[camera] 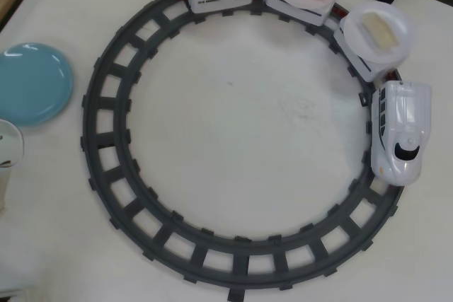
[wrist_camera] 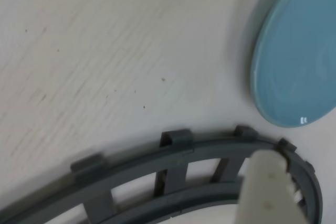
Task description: Pick up the sushi from the Shinkansen and put it on the blue dish
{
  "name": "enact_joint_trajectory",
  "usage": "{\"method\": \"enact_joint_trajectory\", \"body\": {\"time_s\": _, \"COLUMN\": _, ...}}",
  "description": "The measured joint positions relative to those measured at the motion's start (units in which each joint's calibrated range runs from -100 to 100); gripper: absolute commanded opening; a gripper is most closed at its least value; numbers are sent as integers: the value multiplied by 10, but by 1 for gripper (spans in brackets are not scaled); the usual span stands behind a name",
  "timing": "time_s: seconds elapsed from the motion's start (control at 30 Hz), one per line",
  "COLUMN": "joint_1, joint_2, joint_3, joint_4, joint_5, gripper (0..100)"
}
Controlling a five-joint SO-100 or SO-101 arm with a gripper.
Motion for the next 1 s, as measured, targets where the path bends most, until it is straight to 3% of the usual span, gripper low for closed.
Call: {"method": "enact_joint_trajectory", "body": {"time_s": 1.0, "joint_1": 47, "joint_2": 0, "joint_3": 0, "joint_4": 0, "joint_5": 0, "gripper": 15}}
